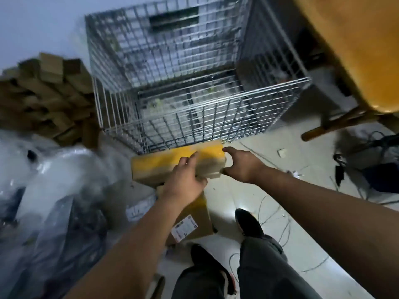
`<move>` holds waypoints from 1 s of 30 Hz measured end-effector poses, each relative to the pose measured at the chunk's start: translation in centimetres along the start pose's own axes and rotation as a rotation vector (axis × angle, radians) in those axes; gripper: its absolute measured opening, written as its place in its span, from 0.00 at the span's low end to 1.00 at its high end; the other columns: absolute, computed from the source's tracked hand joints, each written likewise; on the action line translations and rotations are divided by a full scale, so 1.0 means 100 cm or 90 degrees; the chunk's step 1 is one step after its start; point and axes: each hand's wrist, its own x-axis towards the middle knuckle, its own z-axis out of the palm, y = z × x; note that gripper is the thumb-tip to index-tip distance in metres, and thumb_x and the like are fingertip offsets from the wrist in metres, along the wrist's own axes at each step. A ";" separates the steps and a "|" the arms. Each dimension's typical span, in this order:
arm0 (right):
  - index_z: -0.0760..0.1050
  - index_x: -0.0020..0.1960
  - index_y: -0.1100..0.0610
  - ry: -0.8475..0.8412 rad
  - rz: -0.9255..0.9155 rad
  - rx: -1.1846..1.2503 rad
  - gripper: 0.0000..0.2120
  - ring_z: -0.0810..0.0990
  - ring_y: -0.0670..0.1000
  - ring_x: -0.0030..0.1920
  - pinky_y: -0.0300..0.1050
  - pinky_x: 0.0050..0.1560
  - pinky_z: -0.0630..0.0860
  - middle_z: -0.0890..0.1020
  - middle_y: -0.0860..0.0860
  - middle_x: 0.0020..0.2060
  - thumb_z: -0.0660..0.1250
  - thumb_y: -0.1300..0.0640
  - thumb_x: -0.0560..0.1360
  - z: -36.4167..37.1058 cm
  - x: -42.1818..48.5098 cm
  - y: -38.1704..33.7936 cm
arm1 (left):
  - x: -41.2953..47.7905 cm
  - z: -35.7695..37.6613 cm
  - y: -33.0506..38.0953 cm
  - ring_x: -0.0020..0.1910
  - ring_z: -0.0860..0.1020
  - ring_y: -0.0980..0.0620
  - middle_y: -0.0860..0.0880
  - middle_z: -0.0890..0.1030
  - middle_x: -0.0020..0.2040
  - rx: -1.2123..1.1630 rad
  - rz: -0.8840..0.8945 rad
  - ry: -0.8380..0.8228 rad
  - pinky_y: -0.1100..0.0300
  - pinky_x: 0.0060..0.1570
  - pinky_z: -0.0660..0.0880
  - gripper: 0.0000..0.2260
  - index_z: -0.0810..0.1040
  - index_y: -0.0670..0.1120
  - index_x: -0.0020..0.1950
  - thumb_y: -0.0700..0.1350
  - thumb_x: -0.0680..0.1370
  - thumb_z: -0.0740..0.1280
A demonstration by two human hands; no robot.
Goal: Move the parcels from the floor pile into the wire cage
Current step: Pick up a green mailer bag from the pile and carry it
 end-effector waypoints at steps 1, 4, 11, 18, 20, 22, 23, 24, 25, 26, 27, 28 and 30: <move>0.59 0.80 0.49 0.010 0.004 -0.001 0.39 0.75 0.60 0.68 0.49 0.61 0.74 0.76 0.58 0.69 0.72 0.44 0.75 -0.019 -0.017 0.000 | -0.004 -0.015 0.020 0.68 0.74 0.41 0.49 0.67 0.74 0.034 0.028 -0.008 0.46 0.60 0.77 0.38 0.54 0.59 0.82 0.59 0.77 0.70; 0.60 0.80 0.49 0.072 0.029 0.020 0.39 0.74 0.59 0.70 0.48 0.63 0.72 0.75 0.57 0.71 0.72 0.43 0.74 -0.068 -0.070 0.008 | -0.012 -0.051 0.078 0.67 0.74 0.40 0.46 0.67 0.75 0.069 0.093 -0.040 0.44 0.61 0.76 0.37 0.57 0.58 0.82 0.58 0.77 0.70; 0.62 0.79 0.49 0.175 0.171 0.119 0.39 0.75 0.59 0.67 0.50 0.63 0.75 0.76 0.57 0.68 0.73 0.42 0.74 -0.115 -0.189 0.080 | -0.035 -0.065 0.206 0.65 0.76 0.41 0.46 0.72 0.71 0.160 0.244 -0.123 0.47 0.59 0.75 0.30 0.66 0.56 0.78 0.59 0.77 0.70; 0.62 0.79 0.49 0.214 0.333 0.223 0.38 0.75 0.59 0.66 0.50 0.61 0.76 0.76 0.57 0.67 0.72 0.42 0.74 -0.117 -0.285 0.203 | -0.050 0.007 0.346 0.63 0.77 0.43 0.47 0.75 0.69 0.269 0.396 -0.211 0.46 0.64 0.75 0.26 0.73 0.56 0.74 0.59 0.77 0.70; 0.62 0.79 0.50 0.223 0.374 0.244 0.38 0.75 0.59 0.66 0.51 0.62 0.76 0.76 0.58 0.68 0.72 0.42 0.74 -0.114 -0.312 0.245 | -0.055 0.037 0.391 0.65 0.77 0.43 0.47 0.76 0.69 0.305 0.447 -0.219 0.47 0.65 0.75 0.25 0.73 0.56 0.74 0.59 0.77 0.70; 0.62 0.79 0.50 0.233 0.410 0.268 0.39 0.74 0.60 0.67 0.50 0.61 0.74 0.75 0.58 0.68 0.72 0.41 0.73 -0.110 -0.338 0.285 | -0.062 0.067 0.434 0.66 0.76 0.44 0.47 0.76 0.69 0.341 0.486 -0.237 0.48 0.65 0.74 0.25 0.73 0.55 0.74 0.58 0.78 0.69; 0.62 0.79 0.50 0.238 0.428 0.281 0.40 0.74 0.60 0.68 0.50 0.62 0.74 0.75 0.58 0.69 0.72 0.41 0.73 -0.108 -0.351 0.305 | -0.066 0.082 0.455 0.67 0.75 0.44 0.47 0.75 0.69 0.360 0.503 -0.248 0.48 0.65 0.74 0.25 0.72 0.55 0.75 0.58 0.78 0.69; 0.62 0.79 0.51 0.243 0.444 0.295 0.40 0.74 0.60 0.68 0.50 0.62 0.74 0.75 0.58 0.69 0.72 0.41 0.73 -0.107 -0.363 0.323 | -0.069 0.097 0.474 0.67 0.75 0.44 0.46 0.75 0.69 0.375 0.518 -0.259 0.48 0.66 0.74 0.25 0.72 0.55 0.75 0.58 0.78 0.68; 0.62 0.79 0.51 0.251 0.462 0.309 0.40 0.74 0.60 0.68 0.49 0.62 0.74 0.75 0.58 0.69 0.72 0.41 0.73 -0.104 -0.376 0.341 | -0.074 0.111 0.493 0.68 0.75 0.44 0.46 0.75 0.70 0.385 0.533 -0.268 0.48 0.66 0.73 0.25 0.72 0.54 0.75 0.57 0.79 0.68; 0.63 0.79 0.51 0.263 0.479 0.322 0.39 0.74 0.60 0.67 0.49 0.62 0.73 0.75 0.58 0.68 0.72 0.41 0.73 -0.100 -0.388 0.358 | -0.078 0.126 0.512 0.68 0.75 0.44 0.46 0.75 0.70 0.392 0.549 -0.275 0.48 0.66 0.73 0.25 0.72 0.54 0.75 0.57 0.79 0.68; 0.63 0.78 0.52 0.276 0.495 0.335 0.38 0.74 0.60 0.67 0.48 0.62 0.73 0.75 0.59 0.68 0.72 0.42 0.73 -0.095 -0.400 0.373 | -0.084 0.140 0.529 0.68 0.75 0.44 0.47 0.75 0.70 0.399 0.566 -0.278 0.48 0.66 0.73 0.24 0.72 0.55 0.75 0.57 0.79 0.67; 0.63 0.78 0.52 0.289 0.510 0.350 0.38 0.74 0.60 0.68 0.48 0.62 0.73 0.75 0.59 0.68 0.72 0.42 0.74 -0.091 -0.411 0.386 | -0.090 0.153 0.544 0.68 0.75 0.45 0.47 0.75 0.70 0.405 0.583 -0.280 0.48 0.66 0.74 0.24 0.72 0.55 0.75 0.57 0.79 0.67; 0.63 0.79 0.52 0.312 0.545 0.390 0.38 0.73 0.60 0.68 0.49 0.63 0.73 0.74 0.59 0.69 0.71 0.42 0.74 -0.080 -0.431 0.406 | -0.105 0.178 0.571 0.67 0.75 0.46 0.49 0.75 0.69 0.421 0.620 -0.292 0.48 0.64 0.75 0.23 0.72 0.56 0.74 0.57 0.79 0.66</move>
